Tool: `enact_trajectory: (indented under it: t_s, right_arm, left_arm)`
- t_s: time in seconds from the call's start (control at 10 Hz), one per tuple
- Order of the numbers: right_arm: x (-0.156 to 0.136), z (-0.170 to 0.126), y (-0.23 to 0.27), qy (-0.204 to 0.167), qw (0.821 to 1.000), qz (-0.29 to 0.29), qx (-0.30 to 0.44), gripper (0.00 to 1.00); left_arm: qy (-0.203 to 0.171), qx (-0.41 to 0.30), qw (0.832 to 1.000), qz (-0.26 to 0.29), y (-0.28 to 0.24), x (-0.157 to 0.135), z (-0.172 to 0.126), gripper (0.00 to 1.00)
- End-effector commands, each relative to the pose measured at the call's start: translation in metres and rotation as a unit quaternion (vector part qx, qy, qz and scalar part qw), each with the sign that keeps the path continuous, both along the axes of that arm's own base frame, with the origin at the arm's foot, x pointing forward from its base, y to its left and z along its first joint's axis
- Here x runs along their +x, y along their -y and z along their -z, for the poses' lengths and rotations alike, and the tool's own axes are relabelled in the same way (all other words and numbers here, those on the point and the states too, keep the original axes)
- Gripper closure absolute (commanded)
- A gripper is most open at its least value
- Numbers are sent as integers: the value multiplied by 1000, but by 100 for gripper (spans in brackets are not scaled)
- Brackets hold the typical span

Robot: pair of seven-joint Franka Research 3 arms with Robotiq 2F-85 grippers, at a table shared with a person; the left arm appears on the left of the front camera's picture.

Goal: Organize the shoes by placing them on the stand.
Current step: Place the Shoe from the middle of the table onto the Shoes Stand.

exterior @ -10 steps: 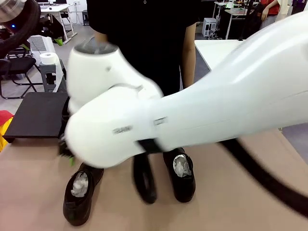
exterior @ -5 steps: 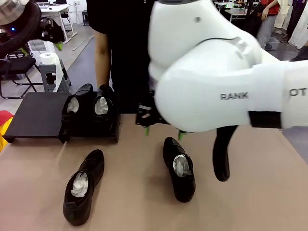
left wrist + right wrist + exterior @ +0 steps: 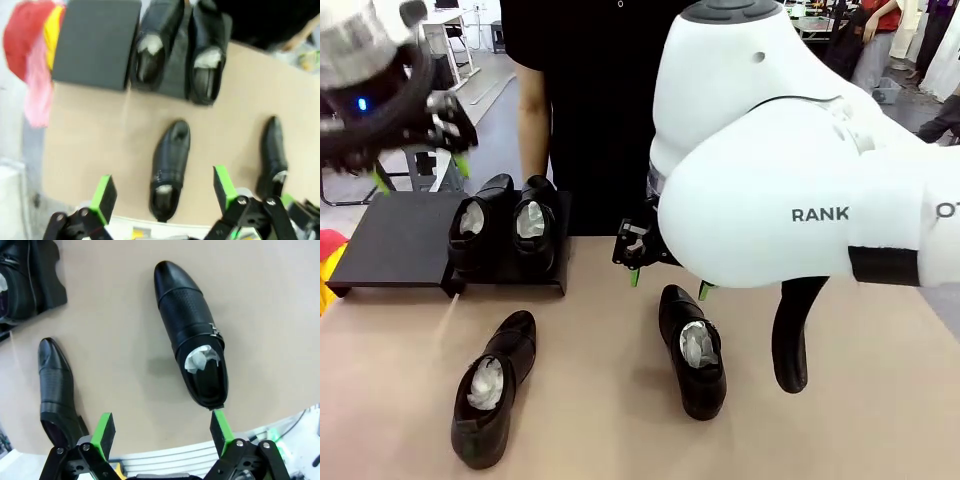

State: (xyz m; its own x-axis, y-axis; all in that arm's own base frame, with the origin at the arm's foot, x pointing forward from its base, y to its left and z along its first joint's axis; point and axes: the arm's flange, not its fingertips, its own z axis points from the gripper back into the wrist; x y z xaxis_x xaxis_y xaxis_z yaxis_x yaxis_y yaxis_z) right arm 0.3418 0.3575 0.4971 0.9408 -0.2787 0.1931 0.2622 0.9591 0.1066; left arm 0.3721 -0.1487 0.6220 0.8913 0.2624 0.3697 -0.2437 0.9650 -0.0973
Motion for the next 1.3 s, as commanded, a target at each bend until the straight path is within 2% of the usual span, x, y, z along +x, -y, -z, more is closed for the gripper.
enact_trajectory:
  t_s: [0.0,0.3,0.4,0.5,0.7,0.8,0.9,1.0,1.2]
  right_arm:
    - [8,-5,0,0,1000,-6,-8,0]
    - [8,-5,0,0,1000,-6,-8,0]
    - [8,-5,0,0,1000,-6,-8,0]
    - [8,-5,0,0,1000,-6,-8,0]
    - [8,-5,0,0,1000,-6,-8,0]
    - [8,-5,0,0,1000,-6,-8,0]
    - [8,-5,0,0,1000,-6,-8,0]
    - [8,-5,0,0,1000,-6,-8,0]
    - [8,-5,0,0,1000,-6,-8,0]
  left_arm:
    - [-26,-64,998,-9,-23,-32,35,0]
    - [-80,-75,994,-12,-57,-74,61,0]
    - [-92,-49,994,-14,-57,-67,58,0]
    - [-73,-65,995,-17,-44,-59,62,0]
    - [-83,-59,995,-21,-56,-71,65,0]
    - [-153,-57,985,45,-47,-65,87,0]
    - [-205,-52,973,90,-54,-75,117,0]
    - [-209,-44,968,132,-70,-89,146,0]
    - [-243,-50,952,178,-85,-106,190,0]
